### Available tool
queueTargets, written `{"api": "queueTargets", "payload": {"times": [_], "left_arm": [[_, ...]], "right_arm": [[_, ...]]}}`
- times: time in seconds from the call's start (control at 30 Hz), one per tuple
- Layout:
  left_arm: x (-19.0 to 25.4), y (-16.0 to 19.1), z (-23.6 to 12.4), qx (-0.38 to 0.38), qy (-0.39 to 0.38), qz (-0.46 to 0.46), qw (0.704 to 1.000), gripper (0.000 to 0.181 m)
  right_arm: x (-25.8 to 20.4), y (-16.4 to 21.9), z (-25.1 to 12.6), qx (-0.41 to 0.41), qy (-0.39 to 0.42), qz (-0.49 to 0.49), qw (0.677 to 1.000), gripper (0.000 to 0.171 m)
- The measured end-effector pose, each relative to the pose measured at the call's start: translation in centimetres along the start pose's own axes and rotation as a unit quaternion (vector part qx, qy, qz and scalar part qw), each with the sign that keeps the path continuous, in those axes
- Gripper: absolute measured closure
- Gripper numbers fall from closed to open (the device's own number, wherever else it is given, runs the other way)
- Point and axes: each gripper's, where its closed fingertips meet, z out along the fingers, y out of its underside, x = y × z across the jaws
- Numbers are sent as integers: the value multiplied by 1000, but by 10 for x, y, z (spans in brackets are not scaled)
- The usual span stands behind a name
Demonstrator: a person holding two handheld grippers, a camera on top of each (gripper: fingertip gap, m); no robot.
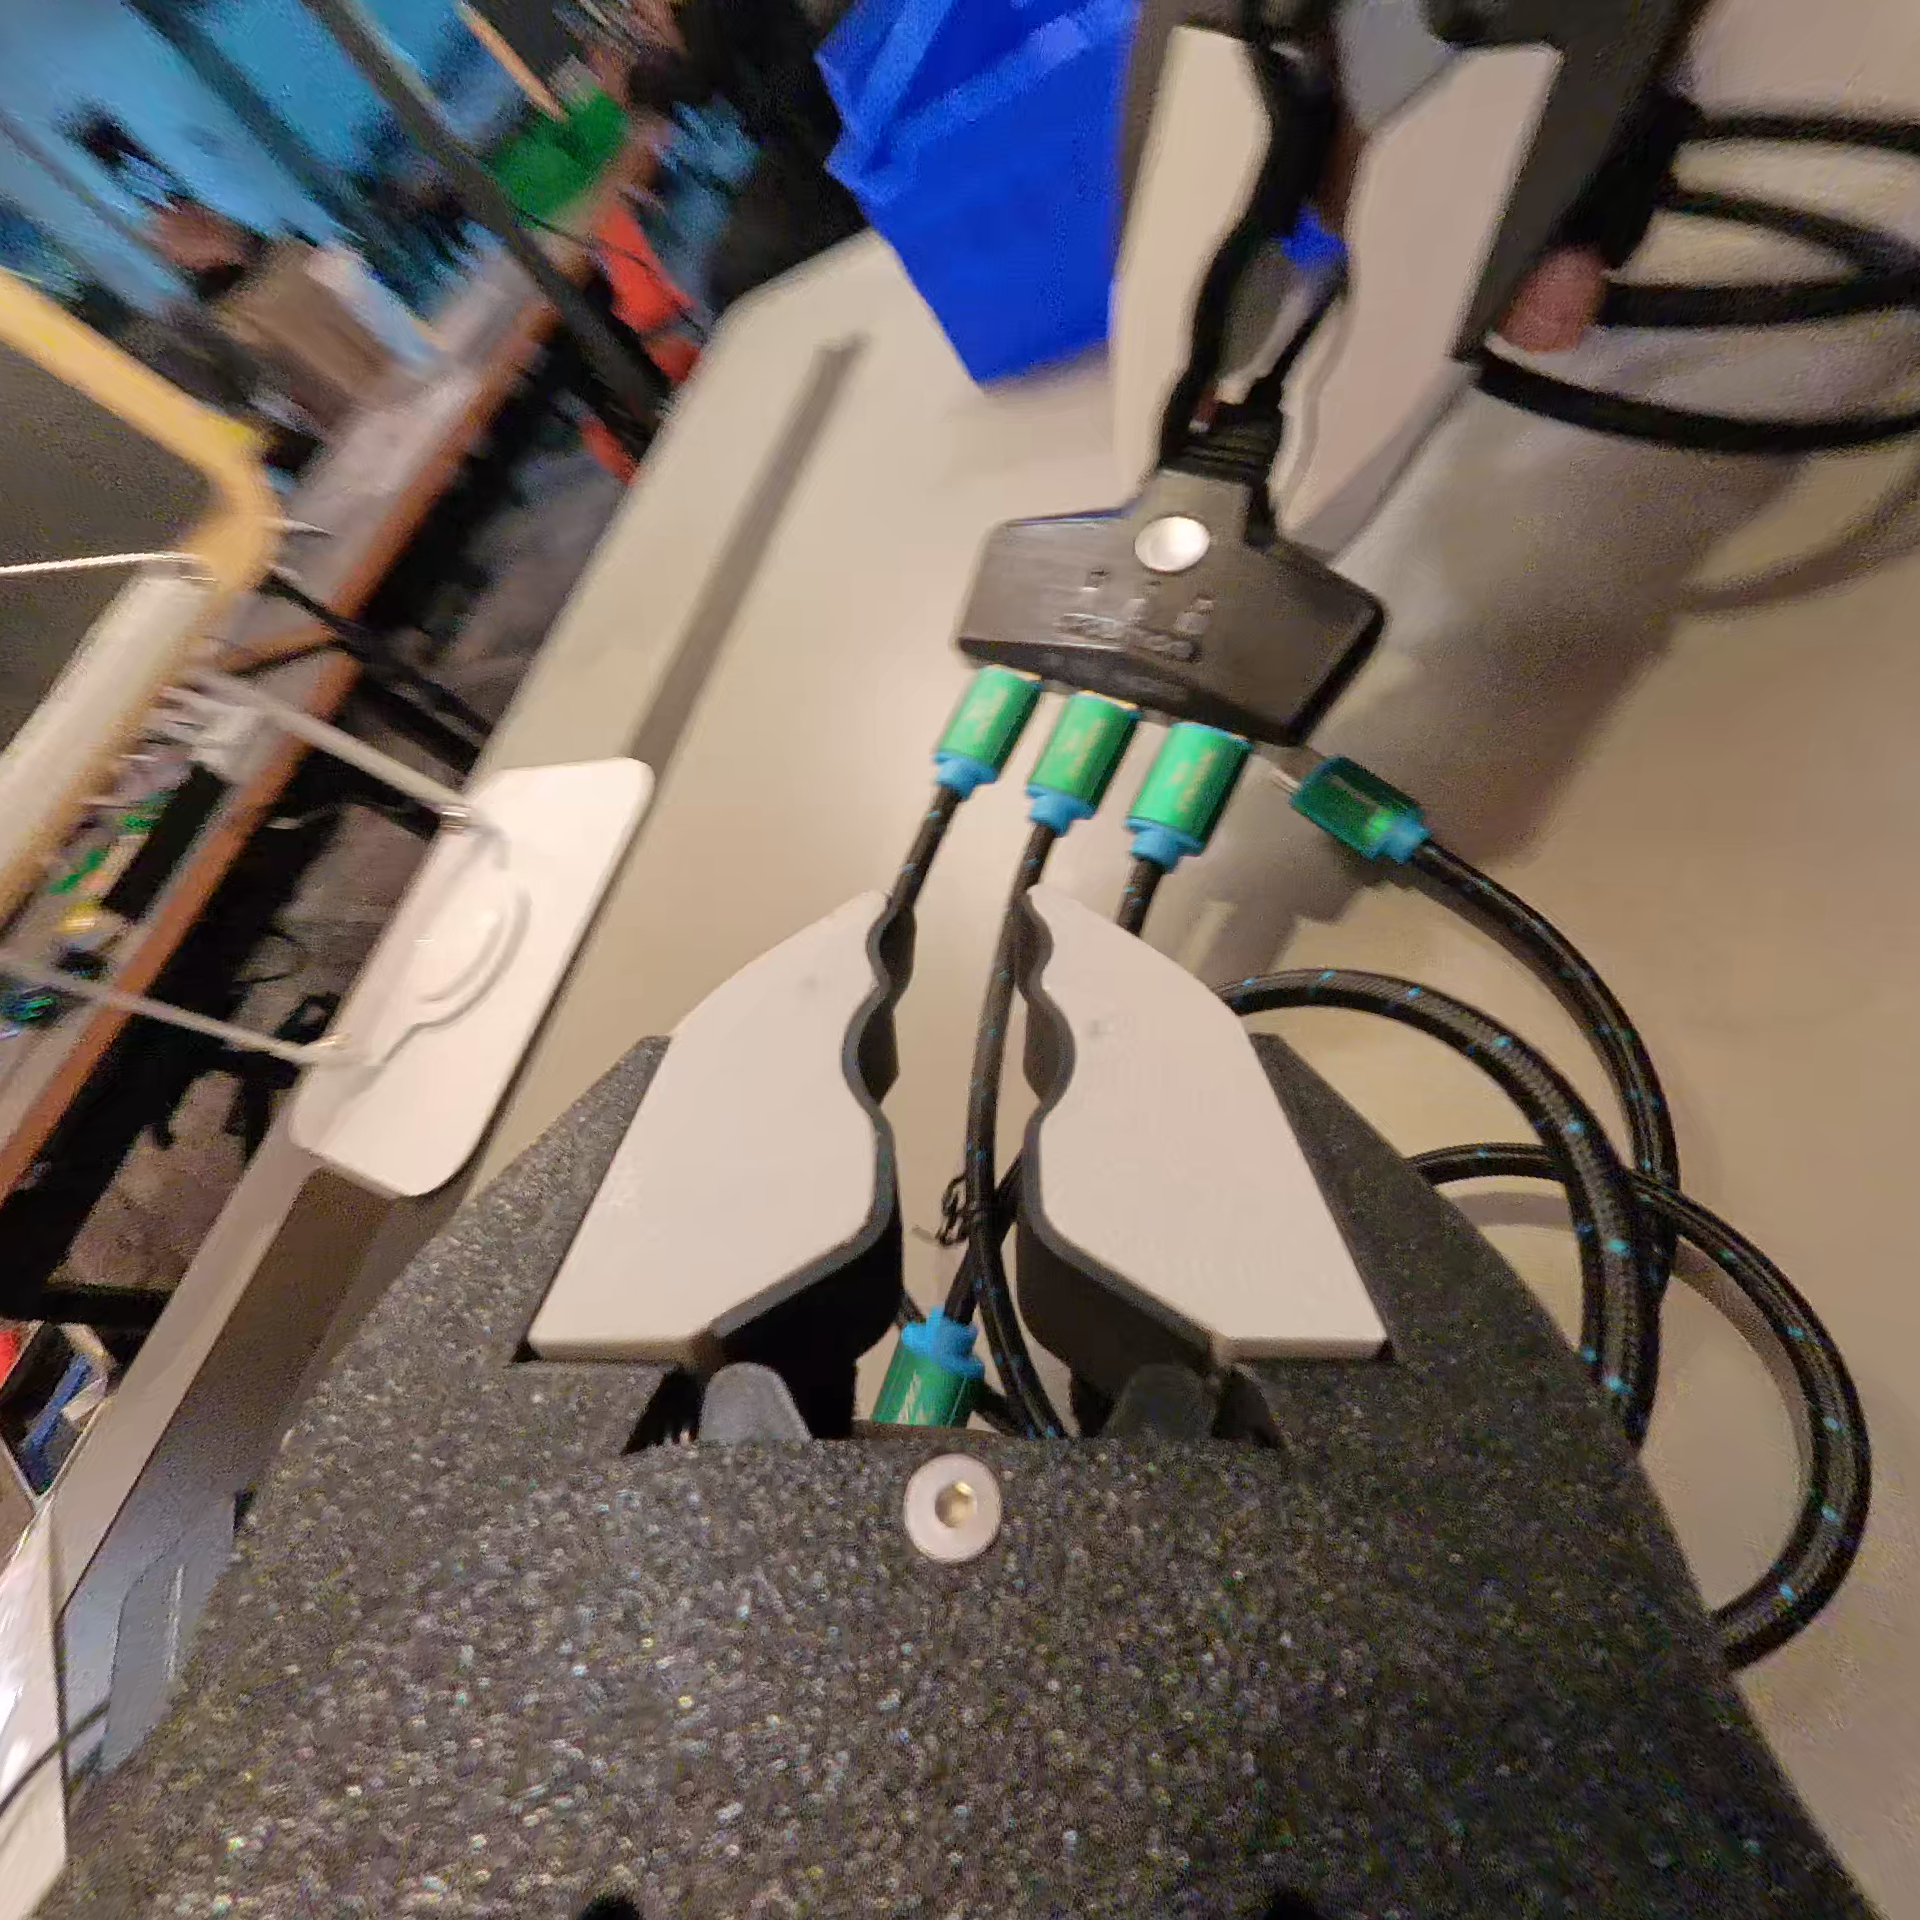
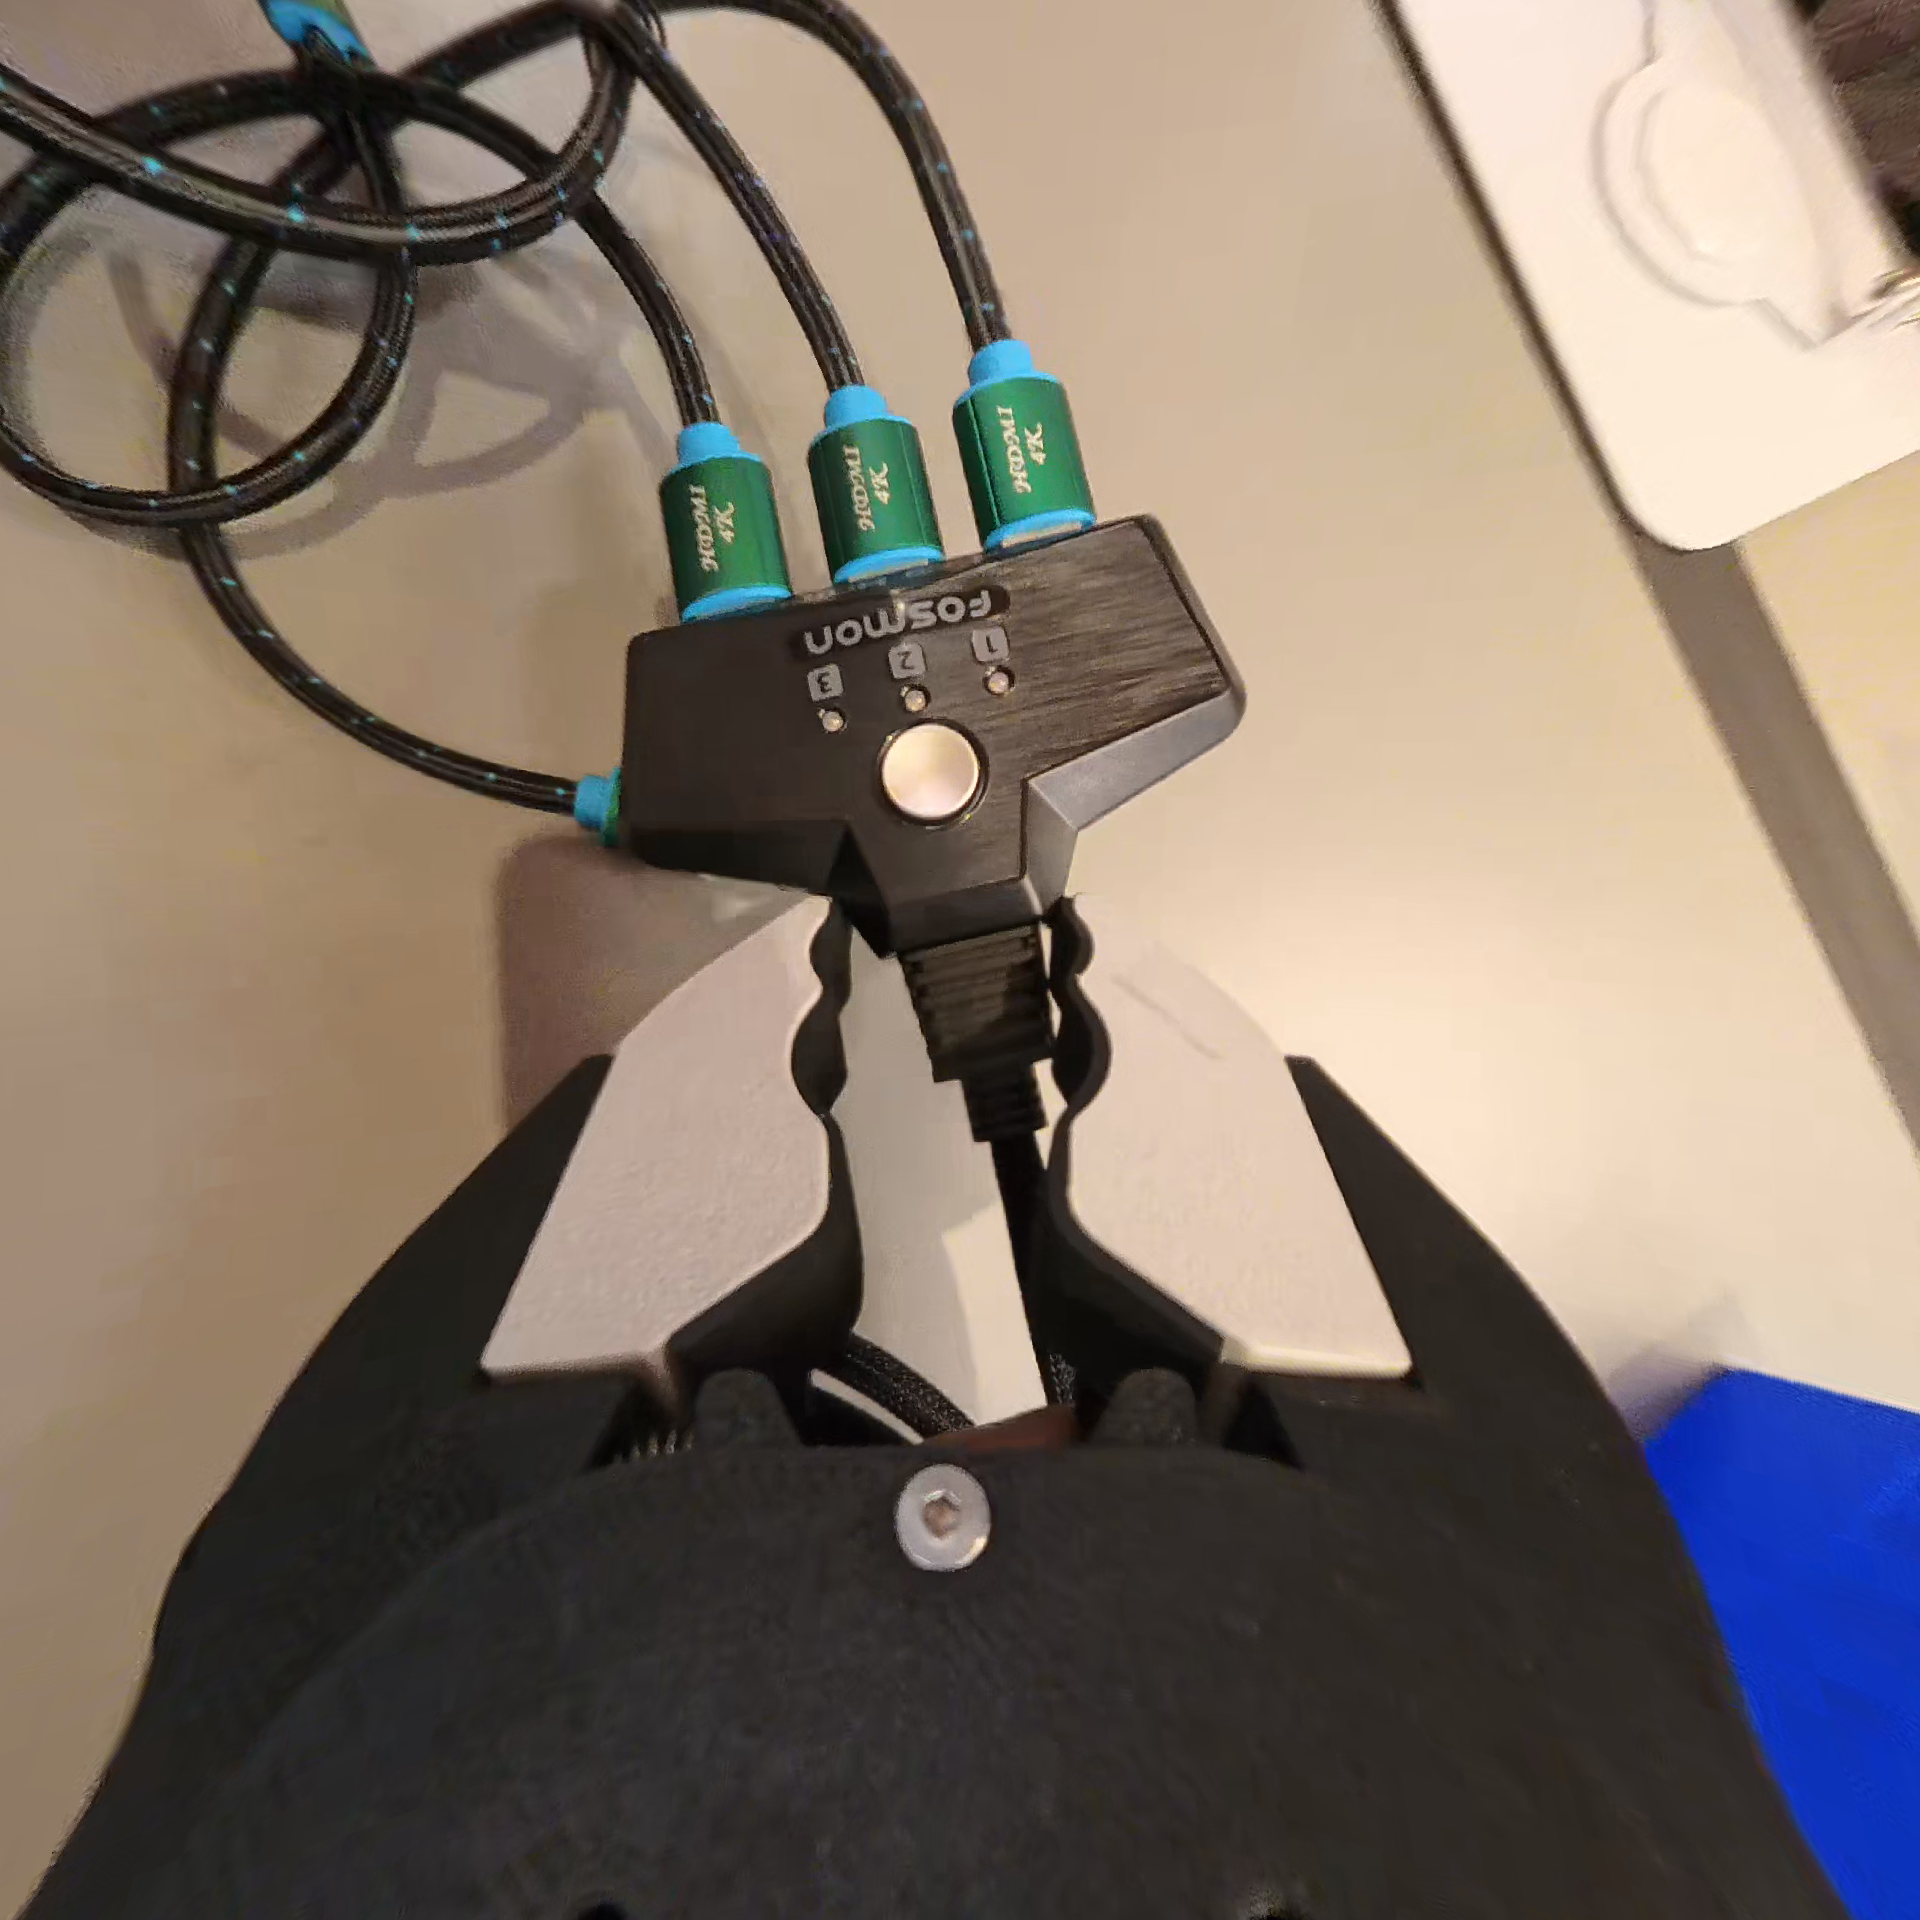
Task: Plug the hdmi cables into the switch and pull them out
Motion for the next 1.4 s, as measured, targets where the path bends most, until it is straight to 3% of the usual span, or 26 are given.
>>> {"api": "queueTargets", "payload": {"times": [0.03, 0.2, 0.4, 0.57, 0.73, 0.9, 1.03, 1.2, 1.4], "left_arm": [[-11, -3, -7, 31, -32, -15, 999, 161], [-61, 6, -47, 140, -148, -106, 973, 162], [-62, 61, -26, 67, -141, -160, 975, 162], [-52, 71, -13, 22, -126, -135, 983, 161], [-51, 73, -13, 15, -124, -136, 983, 161], [-48, 74, -11, 8, -120, -129, 984, 161], [-43, 75, -7, -5, -117, -111, 987, 161], [-37, 77, -3, -19, -112, -89, 990, 161], [-35, 78, -1, -26, -108, -80, 991, 161]], "right_arm": [[5, -2, -7, 3, 15, -3, 1000, 134], [32, -18, -49, 19, 100, -21, 995, 135], [68, -37, -113, 36, 188, -34, 981, 135], [113, -33, -190, 50, 286, -14, 957, 135], [152, 0, -272, 66, 370, 42, 926, 135], [191, 72, -324, 83, 451, 141, 877, 135], [206, 136, -316, 82, 469, 208, 855, 135], [208, 198, -268, 12, 458, 238, 856, 135], [209, 239, -214, -30, 370, 301, 878, 136]]}}
